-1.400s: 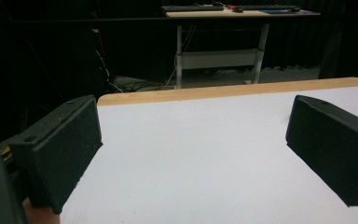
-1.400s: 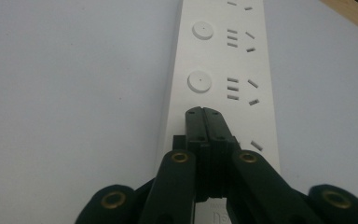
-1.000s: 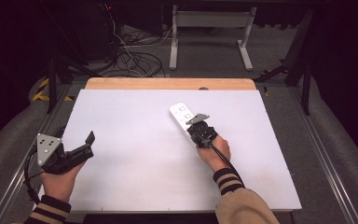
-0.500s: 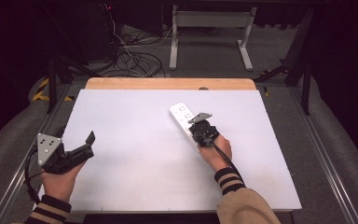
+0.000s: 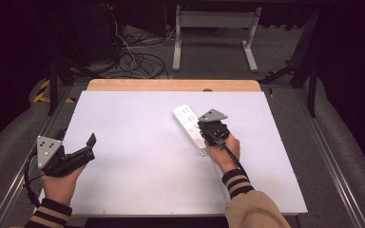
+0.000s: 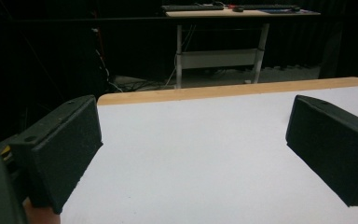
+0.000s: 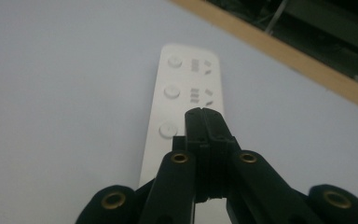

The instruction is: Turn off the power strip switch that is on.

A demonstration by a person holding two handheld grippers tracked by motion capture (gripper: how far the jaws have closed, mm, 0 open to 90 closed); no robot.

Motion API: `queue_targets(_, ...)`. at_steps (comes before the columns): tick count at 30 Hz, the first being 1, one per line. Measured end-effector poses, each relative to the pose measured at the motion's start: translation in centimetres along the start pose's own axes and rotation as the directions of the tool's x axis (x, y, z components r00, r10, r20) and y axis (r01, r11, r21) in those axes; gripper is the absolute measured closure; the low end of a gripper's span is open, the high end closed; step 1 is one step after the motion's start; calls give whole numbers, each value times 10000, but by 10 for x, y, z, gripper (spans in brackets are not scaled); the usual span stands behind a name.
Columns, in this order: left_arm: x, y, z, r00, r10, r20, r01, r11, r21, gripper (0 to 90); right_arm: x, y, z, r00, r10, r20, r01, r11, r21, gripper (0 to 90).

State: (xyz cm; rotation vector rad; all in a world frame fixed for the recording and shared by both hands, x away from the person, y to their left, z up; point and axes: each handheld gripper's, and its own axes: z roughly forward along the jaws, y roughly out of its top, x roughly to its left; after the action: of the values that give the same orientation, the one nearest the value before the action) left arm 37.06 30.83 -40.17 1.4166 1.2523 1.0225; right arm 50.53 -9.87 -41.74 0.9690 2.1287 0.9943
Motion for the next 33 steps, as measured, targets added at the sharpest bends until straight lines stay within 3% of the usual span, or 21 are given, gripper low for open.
queue_targets(1,1,0,-1,10000,24,2,-24,10000,-34,40,-11,4,-19,9995,299,77,-292,9962,-824,900)
queue_targets(2,1,1,-1,10000,-8,1,8,10000,-77,40,-11,4,-19,9995,299,77,-292,9962,-824,900)
queue_targets(3,1,1,-2,10000,-9,14,9,9999,-102,41,-20,4,-43,9985,538,-37,-535,9812,-1852,900)
queue_targets(4,1,1,-3,10000,-17,3,17,9999,-116,41,-20,4,-43,9985,538,-37,-535,9812,-1852,900)
queue_targets(5,1,1,-4,10000,-26,10,26,9998,-194,41,-28,-4,-71,9973,696,-224,-731,9548,-2881,900)
queue_targets(6,2,1,-4,10000,-28,-18,28,9998,-208,41,-30,-9,-84,9979,655,8,-618,9453,-3202,900)
queue_targets(7,2,1,-4,10000,-14,-83,12,9998,-221,41,-30,-9,-84,9979,655,8,-618,9453,-3202,900)
queue_targets(8,2,1,-3,9999,-28,-141,25,9998,-213,43,-35,-25,-110,9978,641,159,-532,9226,-3822,900)
queue_targets(10,2,1,-4,9998,-64,-201,59,9997,-233,43,-42,-45,-136,9954,904,310,-674,8939,-4432,900)
queue_targets(11,1,2,-4,9997,-69,-229,63,9997,-245,43,-42,-45,-136,9954,904,310,-674,8939,-4432,900)
queue_targets(12,-1,3,-5,9997,-53,-244,46,9995,-308,45,-47,-63,-152,9899,1230,711,-761,8818,-4654,900)
queue_targets(13,-1,3,-5,9997,-53,-244,46,9995,-308,45,-47,-63,-152,9899,1230,711,-761,8818,-4654,900)
queue_targets(14,-1,3,-5,9997,-7,-259,-3,9993,-374,45,-54,-73,-160,9819,1674,886,-1039,8672,-4869,900)
queue_targets(16,-3,4,-4,9997,36,-246,-44,9995,-329,45,-61,-76,-162,9767,1918,960,-1173,8523,-5097,900)
queue_targets(21,-3,3,-2,9999,81,-135,-86,9995,-312,45,-65,-82,-157,9712,2118,1090,-1247,8420,-5248,900)
queue_targets(24,-1,3,-3,9999,0,-115,-4,9995,-305,45,-65,-86,-152,9711,2001,1301,-996,8351,-5410,900)
queue_targets(29,-1,4,-5,9999,17,-147,-23,9991,-420,44,-67,-92,-148,9667,2283,1155,-1302,8276,-5460,900)
queue_targets(30,-2,4,-5,9999,33,-130,-39,9991,-423,45,-69,-95,-146,9660,2359,1058,-1434,8293,-5402,807)
queue_targets(31,-2,4,-4,9999,41,-123,-46,9991,-411,45,-69,-95,-146,9660,2359,1058,-1434,8293,-5402,807)
queue_targets(33,-3,3,-4,9998,106,-142,-111,9992,-371,43,-69,-96,-142,9576,2466,1488,-1284,8280,-5458,534)
